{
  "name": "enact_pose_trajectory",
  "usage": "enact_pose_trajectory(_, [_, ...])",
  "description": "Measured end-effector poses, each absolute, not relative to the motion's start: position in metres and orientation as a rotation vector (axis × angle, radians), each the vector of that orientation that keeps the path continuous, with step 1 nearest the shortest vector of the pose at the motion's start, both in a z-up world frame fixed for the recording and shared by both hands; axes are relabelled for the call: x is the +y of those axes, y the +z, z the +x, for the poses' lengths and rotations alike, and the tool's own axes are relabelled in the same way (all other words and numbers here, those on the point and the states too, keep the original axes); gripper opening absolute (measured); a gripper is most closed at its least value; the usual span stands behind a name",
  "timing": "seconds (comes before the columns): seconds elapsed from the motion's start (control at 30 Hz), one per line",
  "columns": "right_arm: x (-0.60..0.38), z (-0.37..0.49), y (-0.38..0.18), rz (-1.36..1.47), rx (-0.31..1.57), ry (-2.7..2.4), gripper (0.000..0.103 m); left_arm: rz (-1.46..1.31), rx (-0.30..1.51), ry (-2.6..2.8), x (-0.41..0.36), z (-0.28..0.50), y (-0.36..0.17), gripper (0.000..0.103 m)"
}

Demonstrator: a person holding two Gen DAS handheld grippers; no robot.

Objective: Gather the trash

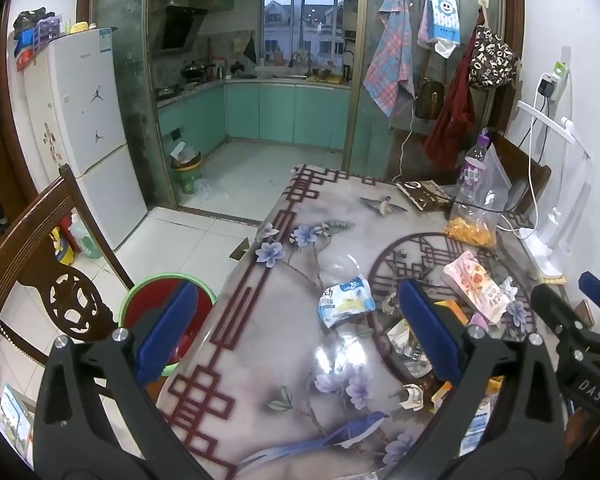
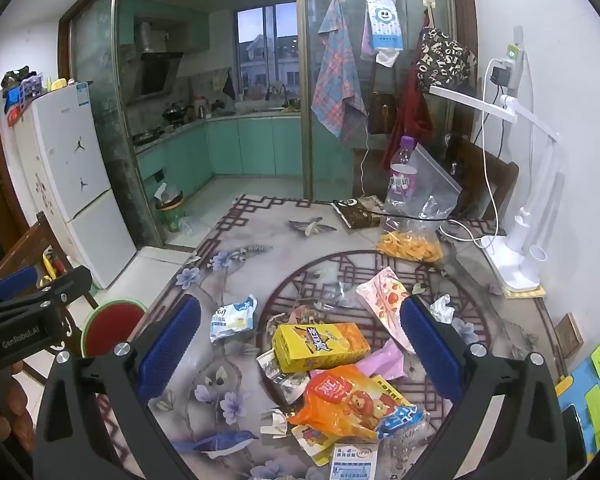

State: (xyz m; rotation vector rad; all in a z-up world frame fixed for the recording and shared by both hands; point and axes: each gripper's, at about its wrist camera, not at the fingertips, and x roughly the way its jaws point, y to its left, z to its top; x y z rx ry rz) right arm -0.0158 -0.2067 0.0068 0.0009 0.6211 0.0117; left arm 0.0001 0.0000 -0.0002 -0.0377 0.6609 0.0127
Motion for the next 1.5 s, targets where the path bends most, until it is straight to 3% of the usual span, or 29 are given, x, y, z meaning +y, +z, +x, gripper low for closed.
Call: enact_pose_trajectory(1.5, [-0.198, -0.018, 0.0, -0.005, 0.637, 0.014, 0.096, -0.057, 0.666, -0.003, 0.007, -0.007, -0.003, 0.099])
